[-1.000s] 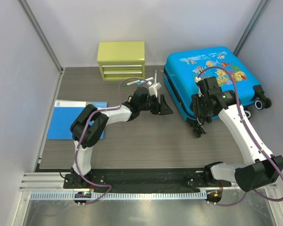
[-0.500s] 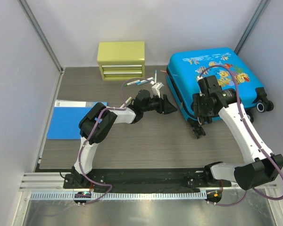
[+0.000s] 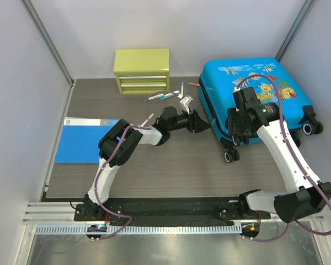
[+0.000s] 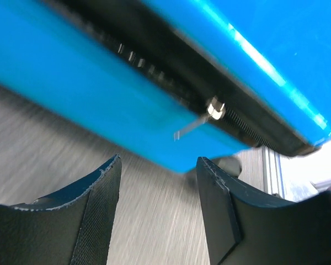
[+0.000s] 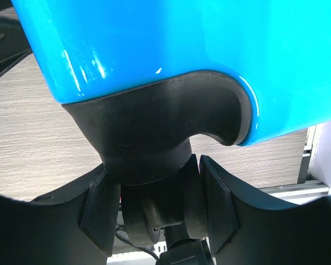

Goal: Pack the luggage
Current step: Zip the luggage at the center of the board.

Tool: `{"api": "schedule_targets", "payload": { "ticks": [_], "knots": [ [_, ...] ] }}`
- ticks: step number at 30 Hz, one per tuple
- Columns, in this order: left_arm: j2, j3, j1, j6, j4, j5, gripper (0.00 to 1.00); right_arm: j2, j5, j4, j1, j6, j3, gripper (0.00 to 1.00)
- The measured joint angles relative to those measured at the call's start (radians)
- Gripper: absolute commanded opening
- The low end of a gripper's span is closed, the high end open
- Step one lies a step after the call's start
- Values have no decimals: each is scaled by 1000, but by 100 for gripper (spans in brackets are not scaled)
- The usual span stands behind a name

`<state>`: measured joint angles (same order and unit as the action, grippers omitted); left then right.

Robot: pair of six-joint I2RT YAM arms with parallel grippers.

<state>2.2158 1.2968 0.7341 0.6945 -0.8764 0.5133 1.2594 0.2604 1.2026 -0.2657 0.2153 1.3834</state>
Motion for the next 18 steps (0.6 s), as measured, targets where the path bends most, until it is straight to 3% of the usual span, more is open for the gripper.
{"api": "schedule_targets", "payload": {
  "ticks": [18],
  "knots": [
    [49,71,21,-41,-45,41,52,-2,-40,-23,0,26,-35,1]
  ]
}}
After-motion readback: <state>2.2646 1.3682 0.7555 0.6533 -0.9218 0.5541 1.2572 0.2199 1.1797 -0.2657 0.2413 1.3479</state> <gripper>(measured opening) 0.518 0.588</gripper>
